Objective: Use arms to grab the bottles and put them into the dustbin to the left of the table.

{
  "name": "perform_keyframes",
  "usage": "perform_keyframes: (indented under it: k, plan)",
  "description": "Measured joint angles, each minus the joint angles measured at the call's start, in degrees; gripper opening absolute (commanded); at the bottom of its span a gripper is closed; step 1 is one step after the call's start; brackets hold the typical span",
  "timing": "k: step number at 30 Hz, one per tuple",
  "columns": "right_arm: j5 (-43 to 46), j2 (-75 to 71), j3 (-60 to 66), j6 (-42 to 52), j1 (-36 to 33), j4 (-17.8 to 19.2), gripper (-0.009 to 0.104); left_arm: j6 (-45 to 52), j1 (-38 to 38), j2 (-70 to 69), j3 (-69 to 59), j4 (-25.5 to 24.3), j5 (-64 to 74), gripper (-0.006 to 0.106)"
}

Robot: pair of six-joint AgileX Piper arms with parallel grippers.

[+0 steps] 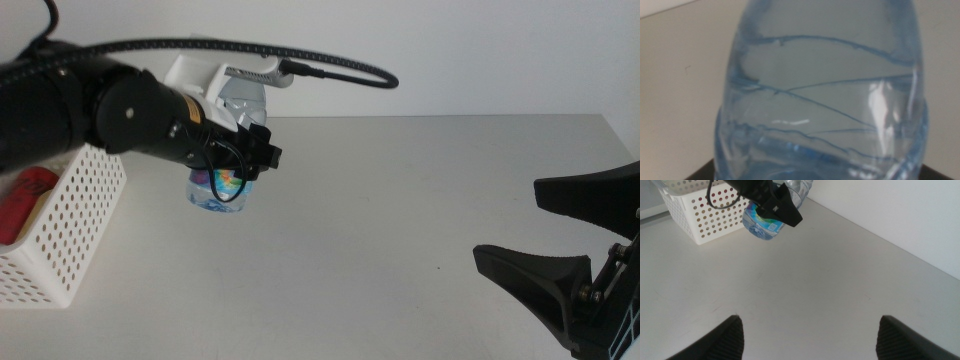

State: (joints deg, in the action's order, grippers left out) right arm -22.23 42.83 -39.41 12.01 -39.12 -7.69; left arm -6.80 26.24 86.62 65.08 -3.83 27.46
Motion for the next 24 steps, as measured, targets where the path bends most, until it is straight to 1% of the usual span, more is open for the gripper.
perform_keyframes:
  k: [6, 10, 15, 21, 24]
  plan:
    - [0.0, 0.0, 0.0, 0.0, 0.0, 0.0, 0.068, 0.0, -0.2, 0.0, 13.9, -2.0, 23.2, -0.002]
    - [0.0, 0.0, 0.0, 0.0, 0.0, 0.0, 0.068, 0.0, -3.0, -0.2, 19.6, -2.5, 33.0, -0.002]
    - [0.0, 0.0, 0.0, 0.0, 0.0, 0.0, 0.068, 1.7, -12.1, -0.2, 23.5, -3.0, 40.2, -0.002]
    - [0.0, 0.0, 0.0, 0.0, 0.0, 0.0, 0.068, 11.8, -23.2, -0.2, 25.3, -3.9, 44.3, -0.002]
    - [0.0, 0.0, 0.0, 0.0, 0.0, 0.0, 0.068, 14.8, -29.6, -0.2, 25.3, -3.9, 44.0, -0.002]
